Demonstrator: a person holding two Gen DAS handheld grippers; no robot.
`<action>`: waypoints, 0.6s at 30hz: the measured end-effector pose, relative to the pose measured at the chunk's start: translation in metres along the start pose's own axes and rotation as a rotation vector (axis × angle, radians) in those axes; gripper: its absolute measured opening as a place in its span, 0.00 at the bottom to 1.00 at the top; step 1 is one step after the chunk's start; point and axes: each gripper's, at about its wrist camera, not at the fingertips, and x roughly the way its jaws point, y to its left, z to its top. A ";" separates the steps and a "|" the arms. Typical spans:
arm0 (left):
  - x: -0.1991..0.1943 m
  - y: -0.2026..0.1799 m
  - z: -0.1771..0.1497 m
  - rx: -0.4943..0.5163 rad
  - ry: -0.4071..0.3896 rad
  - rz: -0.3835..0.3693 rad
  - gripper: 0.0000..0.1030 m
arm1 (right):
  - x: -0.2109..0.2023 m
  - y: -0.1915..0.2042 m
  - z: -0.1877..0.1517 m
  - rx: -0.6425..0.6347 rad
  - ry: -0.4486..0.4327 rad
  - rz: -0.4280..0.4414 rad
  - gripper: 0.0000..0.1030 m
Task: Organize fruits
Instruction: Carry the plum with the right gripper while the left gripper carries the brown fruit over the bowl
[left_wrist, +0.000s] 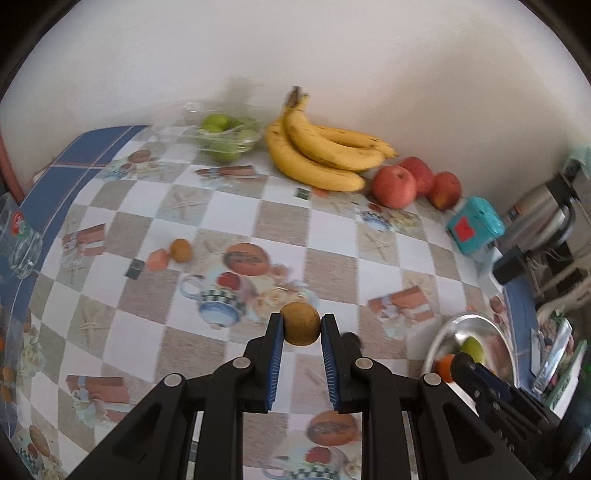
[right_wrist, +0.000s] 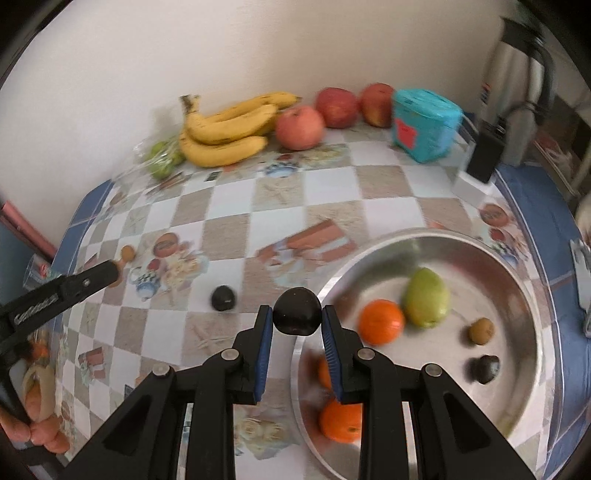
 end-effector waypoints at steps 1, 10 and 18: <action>0.000 -0.006 -0.001 0.012 0.003 -0.009 0.22 | 0.000 -0.007 0.000 0.017 0.003 -0.009 0.27; 0.004 -0.063 -0.018 0.117 0.049 -0.093 0.22 | -0.012 -0.070 -0.002 0.180 0.005 -0.082 0.27; 0.010 -0.117 -0.040 0.228 0.112 -0.178 0.22 | -0.023 -0.107 -0.006 0.285 0.009 -0.103 0.27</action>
